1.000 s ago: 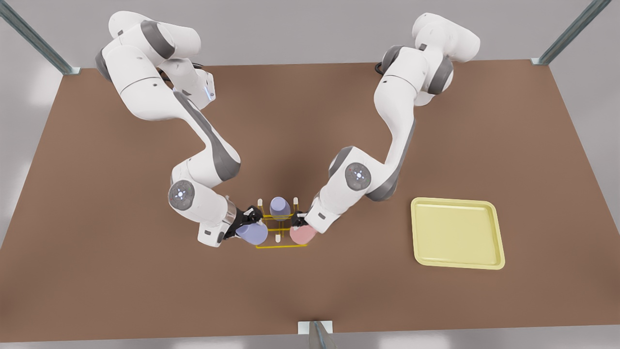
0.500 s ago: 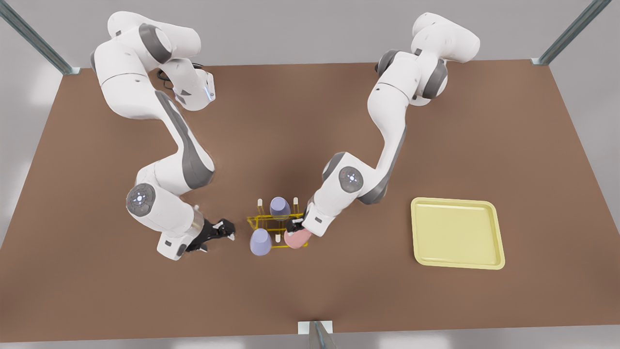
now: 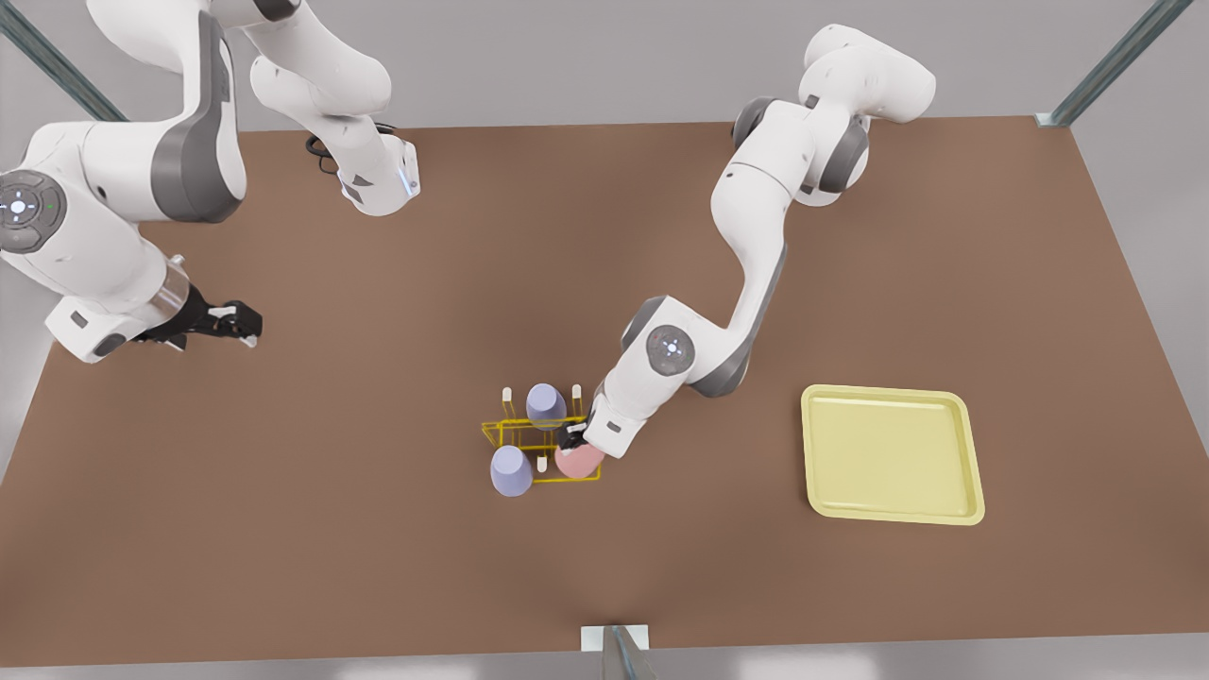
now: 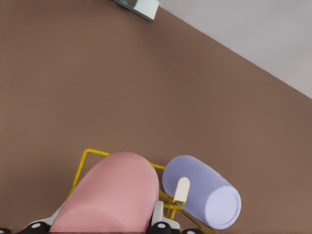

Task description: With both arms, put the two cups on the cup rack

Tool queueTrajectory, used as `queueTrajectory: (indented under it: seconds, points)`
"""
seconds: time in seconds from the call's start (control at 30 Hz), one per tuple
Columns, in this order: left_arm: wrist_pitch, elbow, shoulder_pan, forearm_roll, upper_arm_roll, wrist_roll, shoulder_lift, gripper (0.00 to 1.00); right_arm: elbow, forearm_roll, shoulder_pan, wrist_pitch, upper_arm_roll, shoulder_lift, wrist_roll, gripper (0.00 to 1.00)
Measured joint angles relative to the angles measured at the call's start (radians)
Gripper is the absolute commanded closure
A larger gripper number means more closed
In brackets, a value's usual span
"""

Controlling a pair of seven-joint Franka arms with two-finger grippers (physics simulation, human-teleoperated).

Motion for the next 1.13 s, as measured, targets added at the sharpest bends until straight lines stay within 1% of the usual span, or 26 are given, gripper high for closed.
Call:
queueTrajectory:
  seconds: [0.07, 0.2, 0.4, 0.47, 0.53, 0.6, 0.63, 0.73, 0.77, 0.8, 0.83, 0.87, 0.9, 0.97, 1.13]
  points:
    - [-0.034, 0.002, 0.0, 0.015, 0.0, -0.018, -0.003, 0.0, -0.002, 0.006, 0.0, -0.017, -0.003, 0.003, 0.002, 0.0]
    - [-0.052, 0.001, 0.002, -0.077, -0.001, 0.04, -0.004, 0.0, -0.001, 0.022, 0.003, -0.037, -0.022, 0.012, 0.0, 0.0]
    - [-0.176, 0.007, 0.01, -0.014, 0.005, 0.01, -0.045, 0.0, -0.001, 0.053, -0.002, -0.043, -0.053, 0.02, -0.019, 0.0]
    - [-0.23, 0.007, 0.017, -0.005, 0.02, -0.001, -0.085, 0.0, -0.001, 0.061, 0.0, -0.044, -0.06, 0.019, -0.027, 0.0]
    - [-0.324, 0.006, 0.028, 0.005, 0.055, -0.01, -0.164, 0.0, 0.002, 0.066, -0.001, -0.044, -0.063, 0.017, -0.034, 0.0]
    - [-0.453, 0.007, 0.075, 0.026, 0.082, -0.002, -0.247, 0.0, 0.005, 0.07, -0.001, -0.044, -0.064, 0.013, -0.042, 0.0]
    - [-0.523, 0.007, 0.109, 0.069, 0.089, 0.018, -0.284, 0.0, 0.005, 0.071, 0.001, -0.044, -0.064, 0.007, -0.045, 0.0]
    - [-0.702, 0.006, 0.288, 0.197, 0.097, 0.138, -0.361, 0.0, -0.005, 0.074, 0.01, -0.045, -0.065, -0.024, -0.051, 0.0]
    - [-0.74, -0.061, 0.325, 0.242, 0.072, 0.182, -0.419, 0.0, -0.016, 0.074, 0.013, -0.045, -0.066, -0.039, -0.053, 0.0]
    - [-0.731, -0.28, 0.4, 0.294, -0.039, 0.225, -0.555, 0.0, -0.025, 0.074, 0.016, -0.045, -0.066, -0.048, -0.054, 0.0]
    - [-0.712, -0.443, 0.458, 0.345, -0.131, 0.264, -0.659, 0.0, -0.029, 0.074, 0.017, -0.045, -0.066, -0.052, -0.056, 0.0]
    - [-0.708, -0.505, 0.483, 0.382, -0.178, 0.302, -0.713, 0.0, -0.031, 0.074, 0.018, -0.046, -0.066, -0.054, -0.057, 0.0]
    - [-0.708, -0.526, 0.494, 0.409, -0.202, 0.337, -0.742, 0.0, -0.032, 0.074, 0.018, -0.046, -0.066, -0.055, -0.058, 0.0]
    - [-0.711, -0.538, 0.503, 0.437, -0.218, 0.402, -0.778, 0.0, -0.033, 0.074, 0.018, -0.046, -0.066, -0.055, -0.061, 0.0]
    - [-0.718, -0.537, 0.509, 0.459, -0.222, 0.536, -0.79, 0.0, -0.031, 0.072, 0.022, -0.046, -0.068, -0.056, -0.066, 0.0]
